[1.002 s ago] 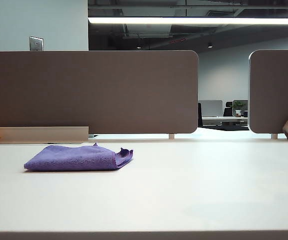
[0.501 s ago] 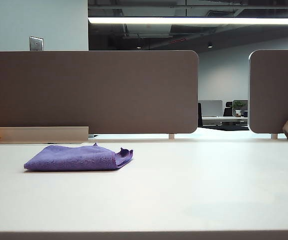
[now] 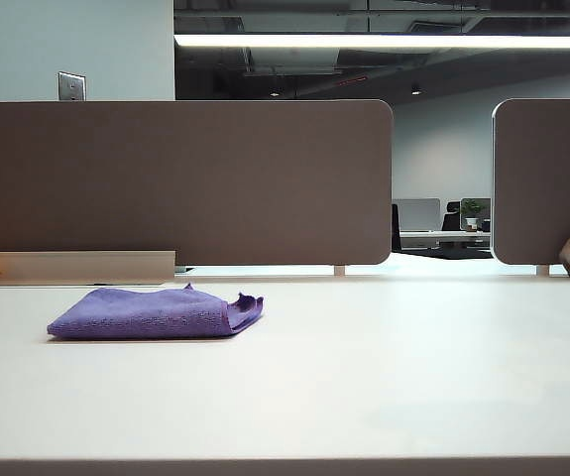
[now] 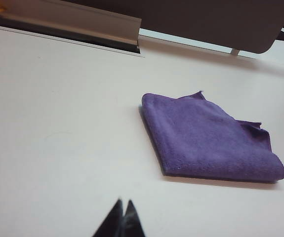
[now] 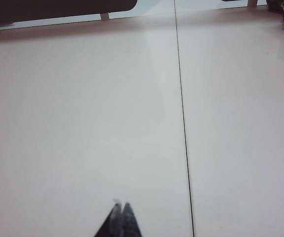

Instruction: Fold the bottom of the cloth upward, then fold it vertically to form a square shape.

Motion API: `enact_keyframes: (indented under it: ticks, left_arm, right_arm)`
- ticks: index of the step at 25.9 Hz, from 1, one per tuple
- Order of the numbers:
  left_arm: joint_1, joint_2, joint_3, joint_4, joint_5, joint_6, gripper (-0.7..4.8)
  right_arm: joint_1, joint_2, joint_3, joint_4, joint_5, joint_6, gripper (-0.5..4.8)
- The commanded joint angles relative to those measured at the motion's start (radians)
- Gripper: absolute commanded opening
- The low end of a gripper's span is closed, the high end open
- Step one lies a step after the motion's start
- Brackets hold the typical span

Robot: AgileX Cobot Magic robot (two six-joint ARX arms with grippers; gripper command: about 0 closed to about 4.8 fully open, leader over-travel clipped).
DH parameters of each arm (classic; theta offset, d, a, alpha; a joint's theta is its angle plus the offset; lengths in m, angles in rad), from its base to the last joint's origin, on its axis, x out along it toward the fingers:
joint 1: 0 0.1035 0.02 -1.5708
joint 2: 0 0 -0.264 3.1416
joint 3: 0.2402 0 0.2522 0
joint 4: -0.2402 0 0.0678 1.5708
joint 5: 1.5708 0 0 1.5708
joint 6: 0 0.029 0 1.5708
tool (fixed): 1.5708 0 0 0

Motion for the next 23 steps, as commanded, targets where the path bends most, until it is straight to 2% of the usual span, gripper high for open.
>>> enact_keyframes:
  ticks: [1, 2, 4, 6, 23]
  left_arm:
    - [-0.001, 0.001, 0.001, 0.015, -0.003, 0.084, -0.01]
    - [-0.001, 0.001, 0.001, 0.010, 0.002, 0.144, -0.01]
    - [-0.001, 0.001, 0.001, -0.003, 0.000, 0.208, -0.01]
    - [-0.001, 0.001, 0.001, -0.004, -0.026, 0.204, -0.01]
    - [-0.001, 0.001, 0.001, -0.003, -0.025, 0.204, -0.01]
  right_arm:
    - [0.001, 0.000, 0.002, -0.008, 0.004, 0.002, 0.00]
    - [0.001, 0.000, 0.002, -0.008, 0.004, 0.001, 0.00]
    - [0.001, 0.000, 0.002, -0.008, 0.004, 0.002, 0.00]
    - [0.001, 0.000, 0.002, -0.008, 0.004, 0.001, 0.00]
    - [0.001, 0.000, 0.002, -0.008, 0.004, 0.002, 0.00]
